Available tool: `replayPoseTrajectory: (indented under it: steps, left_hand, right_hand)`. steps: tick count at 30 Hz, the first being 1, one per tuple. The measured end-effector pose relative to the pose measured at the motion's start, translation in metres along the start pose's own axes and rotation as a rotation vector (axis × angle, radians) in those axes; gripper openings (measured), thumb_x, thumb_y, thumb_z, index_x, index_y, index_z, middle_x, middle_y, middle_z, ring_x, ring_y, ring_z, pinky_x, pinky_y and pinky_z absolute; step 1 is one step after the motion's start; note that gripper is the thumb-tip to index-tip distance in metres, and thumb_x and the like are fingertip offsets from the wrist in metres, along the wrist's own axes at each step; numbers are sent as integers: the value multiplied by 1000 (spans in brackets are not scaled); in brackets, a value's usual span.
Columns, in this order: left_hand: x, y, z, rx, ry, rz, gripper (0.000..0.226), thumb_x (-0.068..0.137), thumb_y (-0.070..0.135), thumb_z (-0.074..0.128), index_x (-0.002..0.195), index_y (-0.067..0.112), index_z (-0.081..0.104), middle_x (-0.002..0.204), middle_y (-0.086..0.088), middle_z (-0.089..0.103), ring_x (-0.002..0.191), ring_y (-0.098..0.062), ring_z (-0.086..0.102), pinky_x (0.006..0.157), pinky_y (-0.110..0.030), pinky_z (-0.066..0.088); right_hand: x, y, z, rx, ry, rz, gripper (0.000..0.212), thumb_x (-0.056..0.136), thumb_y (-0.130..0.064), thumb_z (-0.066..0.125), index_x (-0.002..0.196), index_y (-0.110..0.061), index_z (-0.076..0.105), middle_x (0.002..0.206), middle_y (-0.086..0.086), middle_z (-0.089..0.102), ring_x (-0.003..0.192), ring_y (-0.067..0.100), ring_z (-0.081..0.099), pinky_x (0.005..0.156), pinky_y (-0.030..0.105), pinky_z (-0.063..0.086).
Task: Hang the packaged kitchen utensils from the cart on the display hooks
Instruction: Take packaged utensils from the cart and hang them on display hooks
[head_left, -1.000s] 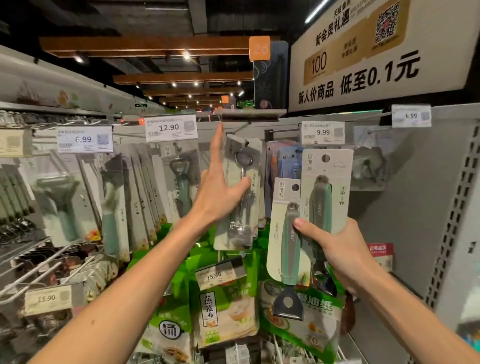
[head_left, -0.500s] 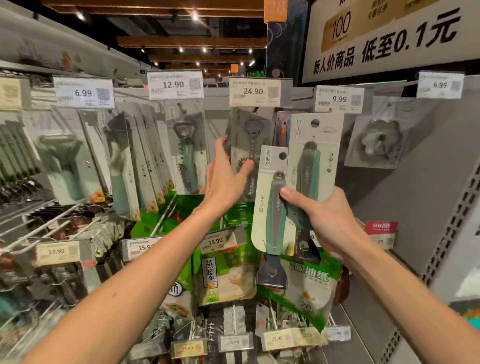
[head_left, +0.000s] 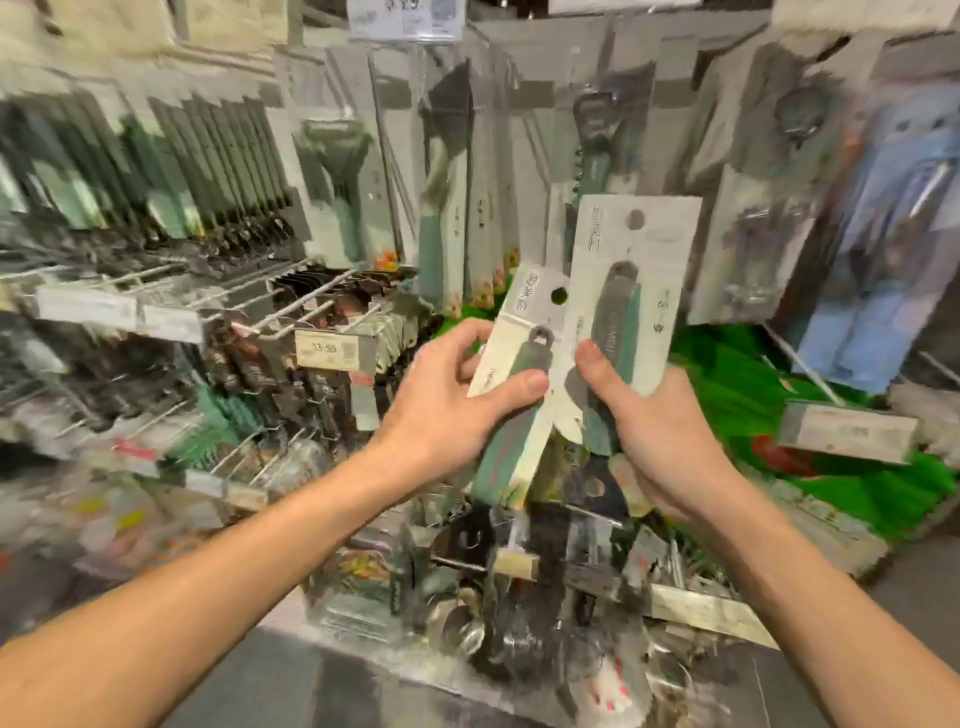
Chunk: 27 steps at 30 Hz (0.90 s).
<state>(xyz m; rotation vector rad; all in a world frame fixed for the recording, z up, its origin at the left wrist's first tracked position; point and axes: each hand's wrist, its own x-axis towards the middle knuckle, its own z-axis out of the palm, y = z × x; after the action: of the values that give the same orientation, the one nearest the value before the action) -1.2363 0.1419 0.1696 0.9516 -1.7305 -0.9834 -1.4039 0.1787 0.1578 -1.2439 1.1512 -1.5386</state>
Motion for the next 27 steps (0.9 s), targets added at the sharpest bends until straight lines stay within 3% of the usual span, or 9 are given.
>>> replayPoseTrajectory:
  steps: [5,10,12,14,17,19,23,27]
  left_hand:
    - [-37,-39,-102,67,238,-54,27,85,13,74,103,26,59,92,16,74,86,0,70,73,-16,51]
    - [-80,-75,-214,134,445,-130,23,86,21,75,100,26,57,93,11,71,87,-4,67,81,-30,50]
    - [-96,-81,-260,157,468,-161,30,80,31,76,102,22,58,95,7,71,89,-10,67,83,-34,52]
    - [-111,-89,-308,161,472,-182,25,86,22,76,103,19,58,92,8,70,85,-10,66,79,-30,52]
    - [-123,-100,-375,153,497,-175,21,89,6,72,102,15,59,89,8,71,80,-3,66,69,-15,49]
    - [-122,-103,-416,151,539,-160,23,85,5,75,97,17,60,85,9,71,78,-6,66,67,-15,49]
    - [-106,-111,-476,124,585,-124,19,80,13,74,93,19,61,87,4,73,82,-11,66,76,-30,51]
    - [-77,-120,-502,62,552,-69,27,84,-1,61,99,21,65,89,9,75,81,-3,66,70,-17,48]
  right_hand:
    - [12,38,88,-100,-105,31,14,83,-23,76,95,-24,71,91,-2,78,86,18,74,84,48,59]
    - [25,61,204,-215,-232,-81,40,74,-29,84,107,-29,63,96,-13,73,84,1,69,73,23,57]
    - [30,62,257,-194,-300,-122,26,79,-27,80,102,-24,66,86,-15,74,76,-4,68,64,14,52]
    - [32,62,313,-163,-346,-123,6,87,-29,71,89,-24,68,74,-18,73,65,-5,66,57,12,48]
    - [35,60,389,-102,-356,-129,14,92,-27,63,80,-22,67,66,-16,72,58,-2,64,53,14,46]
    - [40,56,431,-92,-374,-140,12,93,-25,63,81,-24,67,66,-19,71,58,-4,63,53,12,46]
    - [54,52,483,-140,-401,-177,6,93,-26,64,90,-25,69,73,-26,72,65,-9,65,55,7,44]
    - [74,49,512,-181,-366,-235,9,95,-22,61,101,-27,65,82,-24,71,75,-13,65,60,5,45]
